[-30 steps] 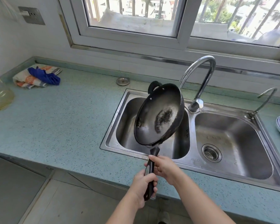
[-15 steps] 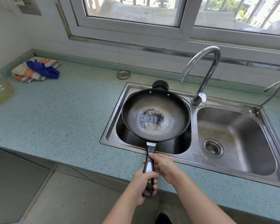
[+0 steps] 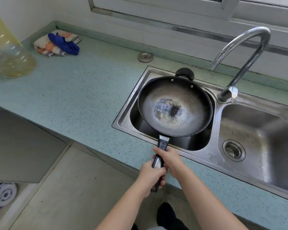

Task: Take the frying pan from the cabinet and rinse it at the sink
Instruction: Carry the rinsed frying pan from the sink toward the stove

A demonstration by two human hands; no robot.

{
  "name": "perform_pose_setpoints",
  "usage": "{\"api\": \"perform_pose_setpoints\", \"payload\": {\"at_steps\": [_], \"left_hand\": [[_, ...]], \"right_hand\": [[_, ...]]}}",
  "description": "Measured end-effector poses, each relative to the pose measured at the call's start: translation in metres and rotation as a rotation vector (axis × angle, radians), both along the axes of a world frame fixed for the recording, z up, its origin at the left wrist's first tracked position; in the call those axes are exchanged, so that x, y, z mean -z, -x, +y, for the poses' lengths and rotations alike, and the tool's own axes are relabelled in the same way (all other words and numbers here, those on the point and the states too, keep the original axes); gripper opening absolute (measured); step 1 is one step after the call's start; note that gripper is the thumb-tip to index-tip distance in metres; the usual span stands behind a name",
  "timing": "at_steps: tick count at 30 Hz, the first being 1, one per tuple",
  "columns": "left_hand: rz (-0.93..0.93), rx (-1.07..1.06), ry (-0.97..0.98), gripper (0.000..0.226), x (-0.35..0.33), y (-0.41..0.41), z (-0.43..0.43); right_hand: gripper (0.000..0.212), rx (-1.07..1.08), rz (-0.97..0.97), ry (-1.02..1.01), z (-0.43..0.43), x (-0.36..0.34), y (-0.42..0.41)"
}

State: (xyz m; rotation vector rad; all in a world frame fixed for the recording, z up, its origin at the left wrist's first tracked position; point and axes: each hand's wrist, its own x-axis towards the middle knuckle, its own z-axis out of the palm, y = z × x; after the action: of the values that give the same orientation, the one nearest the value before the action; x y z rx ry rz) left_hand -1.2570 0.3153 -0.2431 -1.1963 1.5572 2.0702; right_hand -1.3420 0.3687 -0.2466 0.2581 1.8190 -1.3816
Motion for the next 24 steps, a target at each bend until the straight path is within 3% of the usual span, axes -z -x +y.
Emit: {"api": "perform_pose_setpoints", "payload": {"at_steps": [7,12,17,24], "left_hand": [[-0.007,-0.064,0.321,0.020,-0.001,-0.002,0.013],[-0.007,-0.077,0.404,0.013,-0.004,-0.004,0.015],[0.023,-0.088,0.509,0.015,-0.002,-0.006,0.021],[0.067,-0.069,0.538,0.014,-0.017,-0.013,0.022]], "right_hand": [[0.022,-0.058,0.208,-0.118,-0.002,0.014,-0.007],[0.033,-0.044,0.249,-0.097,-0.002,0.015,-0.003],[0.013,-0.050,0.290,-0.079,0.004,0.011,-0.004],[0.027,-0.023,0.293,-0.055,0.004,-0.005,-0.010]]}}
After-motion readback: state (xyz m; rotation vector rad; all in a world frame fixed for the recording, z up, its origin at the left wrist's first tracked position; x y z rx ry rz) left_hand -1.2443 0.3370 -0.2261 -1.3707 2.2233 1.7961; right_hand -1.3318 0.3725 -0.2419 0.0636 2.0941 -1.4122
